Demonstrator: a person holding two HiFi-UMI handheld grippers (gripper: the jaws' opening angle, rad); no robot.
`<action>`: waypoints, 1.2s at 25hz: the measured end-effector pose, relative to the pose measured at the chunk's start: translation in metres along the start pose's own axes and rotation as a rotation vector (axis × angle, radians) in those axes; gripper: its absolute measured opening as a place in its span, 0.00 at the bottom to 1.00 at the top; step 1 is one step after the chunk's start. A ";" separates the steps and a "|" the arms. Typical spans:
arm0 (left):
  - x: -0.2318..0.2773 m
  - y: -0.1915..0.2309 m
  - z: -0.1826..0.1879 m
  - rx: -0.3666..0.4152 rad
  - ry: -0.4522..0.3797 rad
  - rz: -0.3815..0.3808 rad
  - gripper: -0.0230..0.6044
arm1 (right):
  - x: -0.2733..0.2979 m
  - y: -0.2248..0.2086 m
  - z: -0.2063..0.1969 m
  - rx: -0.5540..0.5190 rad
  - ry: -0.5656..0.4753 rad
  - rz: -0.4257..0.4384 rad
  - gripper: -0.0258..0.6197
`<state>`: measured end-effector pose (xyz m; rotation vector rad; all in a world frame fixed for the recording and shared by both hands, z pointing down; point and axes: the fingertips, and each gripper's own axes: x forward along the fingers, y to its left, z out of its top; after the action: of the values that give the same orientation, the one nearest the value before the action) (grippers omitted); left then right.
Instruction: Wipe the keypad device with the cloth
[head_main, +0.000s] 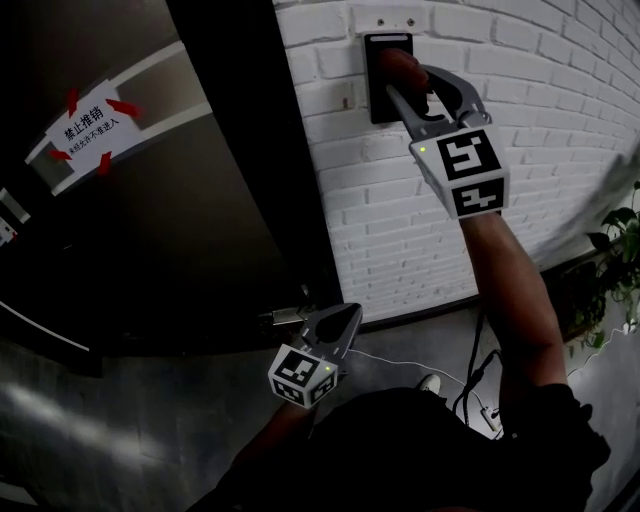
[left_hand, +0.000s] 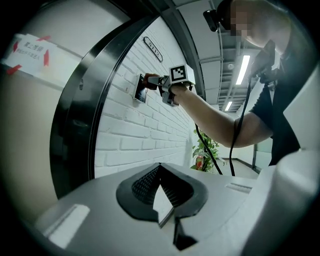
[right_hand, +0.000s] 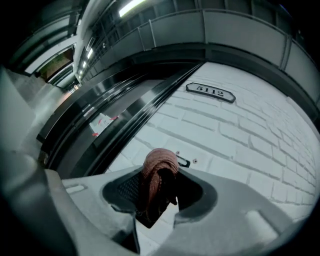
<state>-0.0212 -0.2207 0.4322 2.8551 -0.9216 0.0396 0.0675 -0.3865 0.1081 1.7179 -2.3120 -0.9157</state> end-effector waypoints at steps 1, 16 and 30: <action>0.000 0.000 0.001 -0.001 -0.001 0.002 0.06 | 0.004 -0.004 0.005 -0.009 -0.003 -0.006 0.26; -0.001 0.004 0.001 -0.014 -0.004 0.019 0.06 | 0.036 -0.020 0.015 -0.042 0.001 -0.040 0.26; 0.001 0.004 -0.003 -0.015 0.003 0.005 0.06 | 0.024 0.000 -0.019 -0.023 0.042 -0.021 0.26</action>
<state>-0.0227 -0.2247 0.4354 2.8380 -0.9247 0.0378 0.0673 -0.4159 0.1174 1.7381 -2.2530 -0.8965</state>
